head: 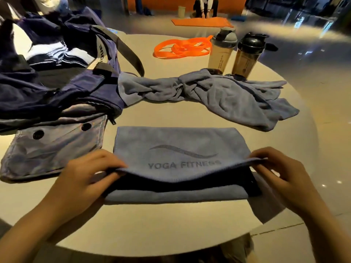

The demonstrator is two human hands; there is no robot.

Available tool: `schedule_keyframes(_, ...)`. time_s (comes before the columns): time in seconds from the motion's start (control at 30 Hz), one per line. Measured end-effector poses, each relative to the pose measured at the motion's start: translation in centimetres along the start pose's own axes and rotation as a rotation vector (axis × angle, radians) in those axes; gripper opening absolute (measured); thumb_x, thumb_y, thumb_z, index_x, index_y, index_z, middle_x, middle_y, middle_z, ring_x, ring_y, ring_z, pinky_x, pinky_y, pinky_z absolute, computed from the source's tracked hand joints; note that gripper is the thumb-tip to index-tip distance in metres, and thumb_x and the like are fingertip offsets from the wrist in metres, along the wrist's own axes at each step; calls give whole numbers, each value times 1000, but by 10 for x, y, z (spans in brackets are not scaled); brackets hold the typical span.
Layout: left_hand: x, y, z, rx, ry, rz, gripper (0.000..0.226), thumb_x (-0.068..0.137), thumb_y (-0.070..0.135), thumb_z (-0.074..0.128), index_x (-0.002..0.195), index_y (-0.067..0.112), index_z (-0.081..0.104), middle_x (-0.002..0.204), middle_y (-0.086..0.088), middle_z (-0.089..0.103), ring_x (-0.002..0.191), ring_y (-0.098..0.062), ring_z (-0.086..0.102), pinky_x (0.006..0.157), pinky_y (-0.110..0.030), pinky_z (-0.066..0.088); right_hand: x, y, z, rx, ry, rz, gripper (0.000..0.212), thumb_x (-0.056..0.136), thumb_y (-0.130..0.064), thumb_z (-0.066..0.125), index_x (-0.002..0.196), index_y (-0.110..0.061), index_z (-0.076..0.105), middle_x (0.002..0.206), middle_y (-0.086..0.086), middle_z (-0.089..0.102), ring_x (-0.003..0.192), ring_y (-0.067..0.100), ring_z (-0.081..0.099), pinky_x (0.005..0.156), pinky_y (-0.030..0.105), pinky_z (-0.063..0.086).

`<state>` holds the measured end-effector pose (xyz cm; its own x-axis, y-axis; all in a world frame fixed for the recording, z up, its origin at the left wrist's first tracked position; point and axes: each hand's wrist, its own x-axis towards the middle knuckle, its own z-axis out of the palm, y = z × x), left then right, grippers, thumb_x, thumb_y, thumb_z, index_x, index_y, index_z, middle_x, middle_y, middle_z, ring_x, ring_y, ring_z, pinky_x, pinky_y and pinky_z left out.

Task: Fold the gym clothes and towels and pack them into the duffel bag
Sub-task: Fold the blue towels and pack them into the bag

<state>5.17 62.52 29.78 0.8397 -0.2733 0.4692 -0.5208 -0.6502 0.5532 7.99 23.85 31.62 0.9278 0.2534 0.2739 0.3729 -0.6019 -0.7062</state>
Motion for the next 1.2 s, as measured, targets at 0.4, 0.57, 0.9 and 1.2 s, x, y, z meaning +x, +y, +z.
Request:
schedule_keyframes(0.4,-36,-2,0,41,-171,45,34,92,55,49,100,30,70,113,21,59,106,1,59,87,-18,49,-36,9,4,-170,-112,-27,31,83,-69,47,99,-46,61,118,-29,57,107,-4,56,85,12,50)
schedule_keyframes(0.57,-31,4,0,150,-135,133,33,98,46,43,105,25,67,105,8,65,97,-4,59,84,-17,47,-33,11,5,-308,13,-109,14,91,-51,49,103,-52,57,110,-27,57,96,2,55,73,19,51)
schedule_keyframes(0.9,50,24,-34,-210,268,-179,31,77,15,78,95,39,68,95,18,69,86,-1,67,80,-8,49,30,-29,-21,294,134,-114,42,67,-70,65,104,-50,65,105,-12,69,96,12,69,80,21,55)
schedule_keyframes(1.2,91,74,-84,-544,420,-283,26,66,20,66,87,34,69,72,7,70,39,-5,52,33,-13,39,53,-81,-78,201,396,-213,12,80,-53,61,90,-54,68,79,-18,68,63,8,62,47,10,46)
